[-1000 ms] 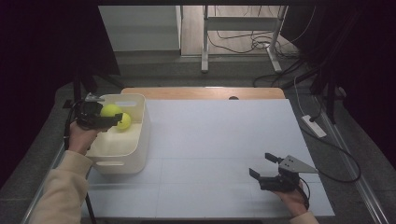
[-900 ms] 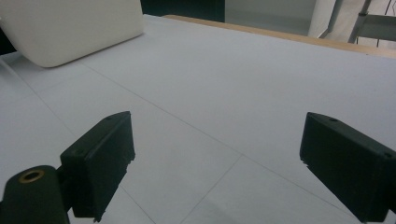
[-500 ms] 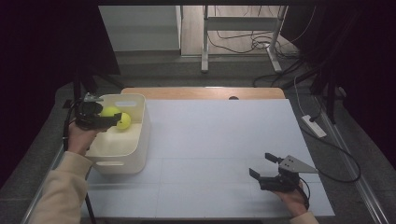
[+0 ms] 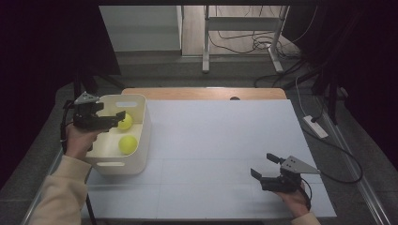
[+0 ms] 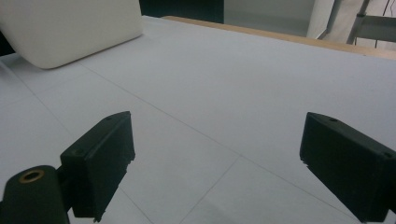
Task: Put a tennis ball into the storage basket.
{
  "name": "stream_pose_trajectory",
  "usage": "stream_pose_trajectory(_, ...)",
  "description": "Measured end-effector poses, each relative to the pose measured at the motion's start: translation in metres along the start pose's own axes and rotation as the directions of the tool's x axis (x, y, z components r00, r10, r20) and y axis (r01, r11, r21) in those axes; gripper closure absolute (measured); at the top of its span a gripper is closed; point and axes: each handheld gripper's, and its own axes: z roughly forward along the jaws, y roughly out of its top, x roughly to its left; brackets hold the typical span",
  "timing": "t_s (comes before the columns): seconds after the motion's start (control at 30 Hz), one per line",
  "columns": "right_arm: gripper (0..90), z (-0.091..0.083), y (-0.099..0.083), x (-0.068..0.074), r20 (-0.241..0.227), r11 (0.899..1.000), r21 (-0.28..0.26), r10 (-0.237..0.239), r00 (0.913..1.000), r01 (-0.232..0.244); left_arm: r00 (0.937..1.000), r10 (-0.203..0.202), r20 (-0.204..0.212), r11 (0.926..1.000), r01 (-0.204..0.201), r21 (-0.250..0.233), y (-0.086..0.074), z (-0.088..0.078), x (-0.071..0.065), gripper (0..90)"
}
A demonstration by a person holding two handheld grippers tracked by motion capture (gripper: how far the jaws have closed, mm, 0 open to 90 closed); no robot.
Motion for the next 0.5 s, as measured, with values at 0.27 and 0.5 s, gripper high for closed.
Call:
stream_pose_trajectory(0.27, 9.9, 0.002, 0.0, -0.002, -0.004, 1.0, -0.002, 0.007, 1.0, -0.007, 0.9972, 0.019, 0.072, 0.9983, -0.015, -0.056, -0.007, -0.009, -0.012, 6.2)
stream_pose_trajectory(0.5, 9.9, 0.001, 0.0, -0.003, 0.0, 1.0, -0.003, 0.012, 0.9999, -0.012, 0.9932, 0.031, 0.112, 0.996, -0.022, -0.087, -0.011, -0.01, -0.022, 5.7)
